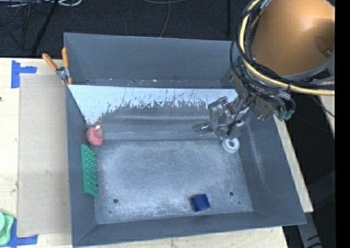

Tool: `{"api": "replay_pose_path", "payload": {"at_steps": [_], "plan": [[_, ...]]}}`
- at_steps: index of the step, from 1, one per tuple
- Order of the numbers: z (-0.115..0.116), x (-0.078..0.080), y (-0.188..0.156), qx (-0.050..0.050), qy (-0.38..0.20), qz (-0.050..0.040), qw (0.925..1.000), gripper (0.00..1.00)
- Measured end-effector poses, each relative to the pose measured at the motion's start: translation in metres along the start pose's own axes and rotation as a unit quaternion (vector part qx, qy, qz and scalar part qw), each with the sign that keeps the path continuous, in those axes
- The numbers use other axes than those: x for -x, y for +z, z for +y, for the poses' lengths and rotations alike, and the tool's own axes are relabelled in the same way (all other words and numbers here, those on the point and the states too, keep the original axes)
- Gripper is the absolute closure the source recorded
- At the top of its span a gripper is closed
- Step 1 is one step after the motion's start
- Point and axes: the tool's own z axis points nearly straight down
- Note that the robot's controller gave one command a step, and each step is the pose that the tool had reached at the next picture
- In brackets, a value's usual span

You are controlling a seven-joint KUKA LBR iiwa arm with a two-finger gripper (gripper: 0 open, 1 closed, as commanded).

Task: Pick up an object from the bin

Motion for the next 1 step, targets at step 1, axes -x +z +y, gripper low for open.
{"api": "replay_pose_path", "payload": {"at_steps": [1], "plan": [[0.0,0.0,0.0,0.0,0.0,0.0,1.0,1.0]]}}
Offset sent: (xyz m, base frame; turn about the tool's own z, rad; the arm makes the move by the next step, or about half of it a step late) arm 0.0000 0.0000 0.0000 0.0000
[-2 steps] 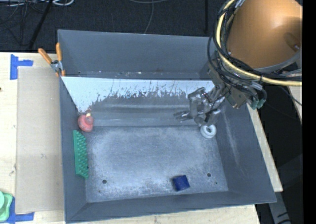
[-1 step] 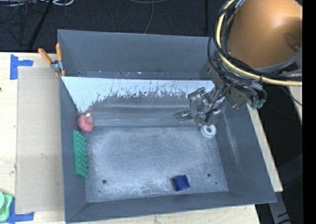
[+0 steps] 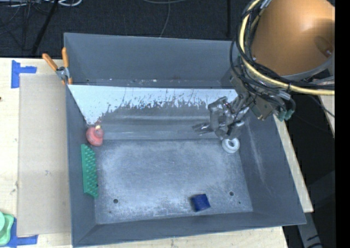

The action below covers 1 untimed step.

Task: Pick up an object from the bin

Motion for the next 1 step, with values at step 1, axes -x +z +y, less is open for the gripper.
{"api": "replay_pose_path", "payload": {"at_steps": [1], "plan": [[0.0,0.0,0.0,0.0,0.0,0.0,1.0,1.0]]}}
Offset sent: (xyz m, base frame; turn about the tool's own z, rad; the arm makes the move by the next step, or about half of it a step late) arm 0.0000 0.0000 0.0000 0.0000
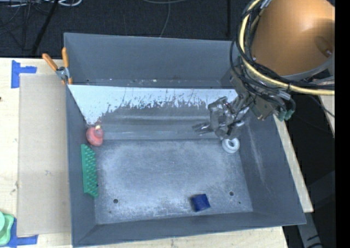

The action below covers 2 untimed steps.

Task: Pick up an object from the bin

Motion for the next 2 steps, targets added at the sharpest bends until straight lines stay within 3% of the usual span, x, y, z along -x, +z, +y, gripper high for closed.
{"api": "replay_pose_path", "payload": {"at_steps": [2], "plan": [[0.0,0.0,0.0,0.0,0.0,0.0,1.0,1.0]]}}
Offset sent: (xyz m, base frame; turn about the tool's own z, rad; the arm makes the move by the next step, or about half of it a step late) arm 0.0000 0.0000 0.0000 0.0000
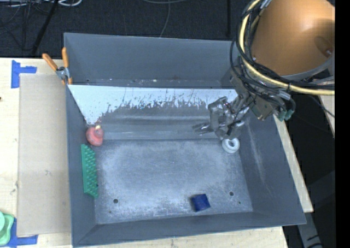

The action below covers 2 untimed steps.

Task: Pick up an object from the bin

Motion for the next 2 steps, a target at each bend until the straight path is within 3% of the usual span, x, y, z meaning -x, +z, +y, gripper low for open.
{"api": "replay_pose_path", "payload": {"at_steps": [2], "plan": [[0.0,0.0,0.0,0.0,0.0,0.0,1.0,1.0]]}}
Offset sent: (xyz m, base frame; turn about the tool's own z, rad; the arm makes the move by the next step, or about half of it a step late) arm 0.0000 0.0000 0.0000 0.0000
